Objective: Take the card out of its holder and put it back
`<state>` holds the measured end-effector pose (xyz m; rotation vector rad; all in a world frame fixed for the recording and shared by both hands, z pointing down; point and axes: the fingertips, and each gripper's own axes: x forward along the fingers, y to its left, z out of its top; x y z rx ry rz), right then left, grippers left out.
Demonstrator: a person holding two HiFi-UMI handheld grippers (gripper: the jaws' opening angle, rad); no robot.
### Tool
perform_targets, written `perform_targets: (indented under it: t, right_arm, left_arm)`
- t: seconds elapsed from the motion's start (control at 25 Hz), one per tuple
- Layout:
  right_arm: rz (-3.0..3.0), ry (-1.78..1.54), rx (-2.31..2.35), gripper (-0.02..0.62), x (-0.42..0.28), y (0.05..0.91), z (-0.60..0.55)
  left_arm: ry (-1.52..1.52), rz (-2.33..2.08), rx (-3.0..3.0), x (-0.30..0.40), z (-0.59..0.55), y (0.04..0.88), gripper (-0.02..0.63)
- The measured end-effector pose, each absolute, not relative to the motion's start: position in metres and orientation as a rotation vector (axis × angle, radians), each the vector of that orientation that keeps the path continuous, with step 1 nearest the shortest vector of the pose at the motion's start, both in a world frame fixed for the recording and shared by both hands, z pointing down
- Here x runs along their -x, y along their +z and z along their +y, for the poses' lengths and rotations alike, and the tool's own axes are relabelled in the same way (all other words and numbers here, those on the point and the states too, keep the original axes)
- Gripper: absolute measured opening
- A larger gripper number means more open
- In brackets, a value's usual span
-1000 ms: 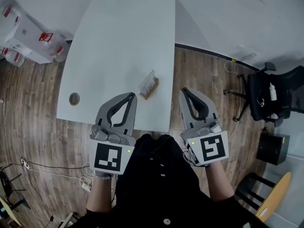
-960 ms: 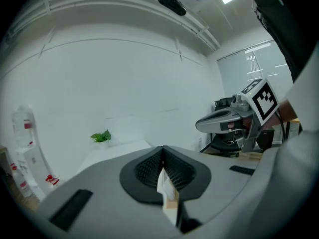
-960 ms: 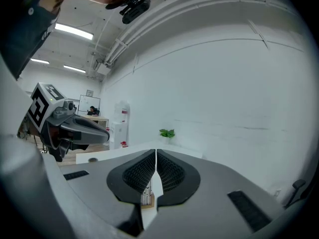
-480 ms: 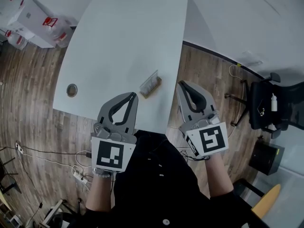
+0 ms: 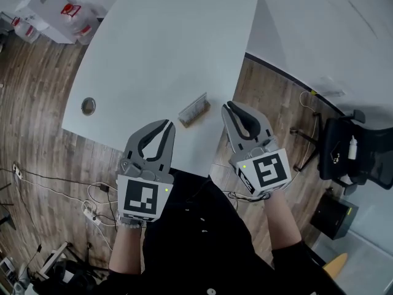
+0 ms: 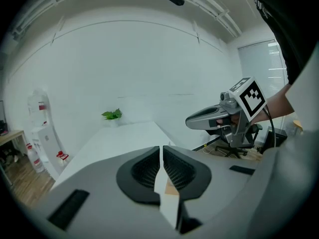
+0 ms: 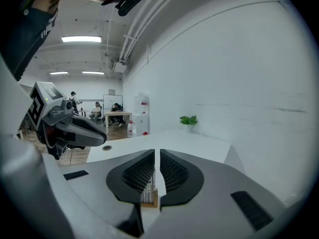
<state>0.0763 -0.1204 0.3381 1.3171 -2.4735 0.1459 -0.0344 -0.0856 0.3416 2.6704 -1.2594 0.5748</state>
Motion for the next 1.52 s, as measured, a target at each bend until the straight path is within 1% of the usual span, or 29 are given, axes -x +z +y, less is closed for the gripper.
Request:
perform_targets:
  t: [0.12, 0.16, 0.2, 0.24, 0.28, 0.36, 0.44, 0.96, 1.52]
  right_arm:
    - [-2.476, 0.166, -1.265, 0.048, -0.076, 0.352, -0.127]
    - [-2.477, 0.175, -1.244, 0.058, -0.075, 0.357, -0.129]
    - [-2.479, 0.183, -1.221, 0.093, -0.074, 0.362, -0.13]
    - [-2.482, 0.188, -1.195, 0.114, -0.072, 0.366, -0.132]
    - [-2.488, 0.187, -1.167, 0.117, -0.07, 0.37, -0.133]
    - [-2.497, 0.19, -1.114, 0.118, -0.068, 0.378, -0.133]
    - [-2.499, 0.209, -1.074, 0.121, -0.067, 0.388, -0.133]
    - [-2.496, 0.31, -0.896, 0.13, -0.058, 0.43, -0.14]
    - [-2.506, 0.335, -0.85, 0.131, -0.048, 0.44, -0.151]
  left_arm:
    - [0.574, -1.231, -2.688, 0.03, -0.087, 0.353, 0.016]
    - [0.575, -1.223, -2.695, 0.03, -0.088, 0.357, 0.017]
    - [0.578, -1.217, -2.703, 0.029, -0.088, 0.361, 0.017]
    - [0.582, -1.211, -2.708, 0.028, -0.089, 0.365, 0.017]
    - [0.585, -1.207, -2.703, 0.027, -0.089, 0.369, 0.02]
    - [0.594, -1.201, -2.682, 0.023, -0.087, 0.378, 0.071]
    - [0.613, -1.2, -2.662, 0.019, -0.085, 0.387, 0.084]
    - [0.676, -1.19, -2.585, 0.005, -0.091, 0.422, 0.084]
    - [0.718, -1.188, -2.547, 0.003, -0.097, 0.442, 0.083]
